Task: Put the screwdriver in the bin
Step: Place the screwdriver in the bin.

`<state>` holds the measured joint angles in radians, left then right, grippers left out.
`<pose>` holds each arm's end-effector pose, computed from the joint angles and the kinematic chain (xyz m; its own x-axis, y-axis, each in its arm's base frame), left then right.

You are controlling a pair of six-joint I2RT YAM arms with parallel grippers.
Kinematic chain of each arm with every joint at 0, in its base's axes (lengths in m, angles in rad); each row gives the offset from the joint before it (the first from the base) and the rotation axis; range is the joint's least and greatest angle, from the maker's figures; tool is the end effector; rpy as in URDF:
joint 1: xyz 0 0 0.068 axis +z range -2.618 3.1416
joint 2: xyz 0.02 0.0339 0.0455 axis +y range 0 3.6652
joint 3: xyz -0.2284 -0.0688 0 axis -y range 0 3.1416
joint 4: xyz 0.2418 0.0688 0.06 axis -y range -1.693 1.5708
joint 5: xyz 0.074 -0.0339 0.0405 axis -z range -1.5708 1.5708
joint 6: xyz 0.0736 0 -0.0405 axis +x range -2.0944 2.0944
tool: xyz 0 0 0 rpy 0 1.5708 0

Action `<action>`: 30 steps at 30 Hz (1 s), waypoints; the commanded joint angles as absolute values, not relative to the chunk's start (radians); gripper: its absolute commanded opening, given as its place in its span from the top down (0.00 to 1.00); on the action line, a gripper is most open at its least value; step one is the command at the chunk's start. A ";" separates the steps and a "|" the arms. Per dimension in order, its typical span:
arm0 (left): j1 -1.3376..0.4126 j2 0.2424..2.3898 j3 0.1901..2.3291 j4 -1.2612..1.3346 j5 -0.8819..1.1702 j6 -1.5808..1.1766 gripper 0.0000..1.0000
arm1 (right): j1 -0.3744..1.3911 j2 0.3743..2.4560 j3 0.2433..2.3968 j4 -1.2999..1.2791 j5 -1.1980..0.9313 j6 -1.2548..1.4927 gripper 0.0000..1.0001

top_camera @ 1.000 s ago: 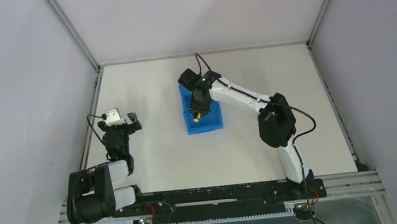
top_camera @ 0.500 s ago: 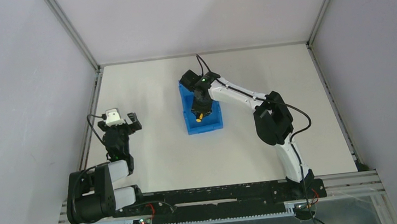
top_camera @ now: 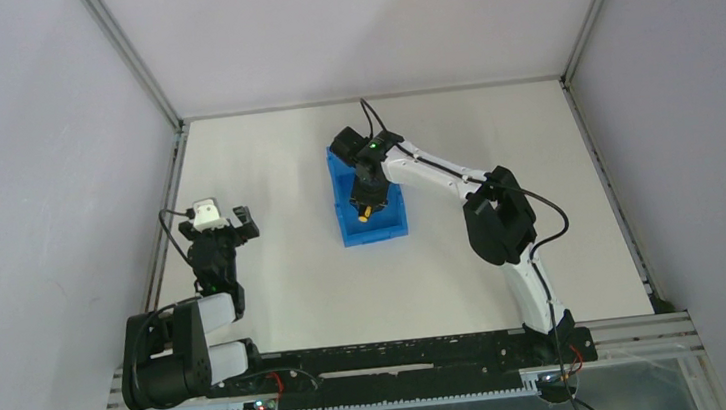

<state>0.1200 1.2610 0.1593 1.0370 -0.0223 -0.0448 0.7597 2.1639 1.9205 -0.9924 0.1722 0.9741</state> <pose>0.2584 0.0328 0.1329 -0.0578 -0.0521 -0.9970 -0.1445 0.9886 -0.0433 0.3313 0.2973 0.1645 -0.9122 0.2575 -0.3186 0.2081 0.9612 0.1810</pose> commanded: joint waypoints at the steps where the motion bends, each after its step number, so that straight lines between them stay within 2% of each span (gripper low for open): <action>1: 0.115 1.252 0.170 1.091 -0.025 -0.031 0.00 | 0.753 2.161 1.919 -0.961 0.165 0.991 0.99; 15: 0.115 1.253 0.170 1.092 -0.025 -0.031 0.00 | 0.746 2.161 1.920 -0.955 0.156 0.995 0.81; 25: 0.116 1.253 0.170 1.092 -0.025 -0.031 0.00 | 0.746 2.157 1.922 -0.938 0.149 0.988 0.56; 30: 0.115 1.253 0.171 1.092 -0.025 -0.030 0.00 | 0.746 2.154 1.925 -0.935 0.154 0.982 0.48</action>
<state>0.1200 1.2610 0.1593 1.0370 -0.0223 -0.0448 0.7509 2.1639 1.9202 -0.9573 0.1474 0.9756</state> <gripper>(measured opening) 0.996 0.491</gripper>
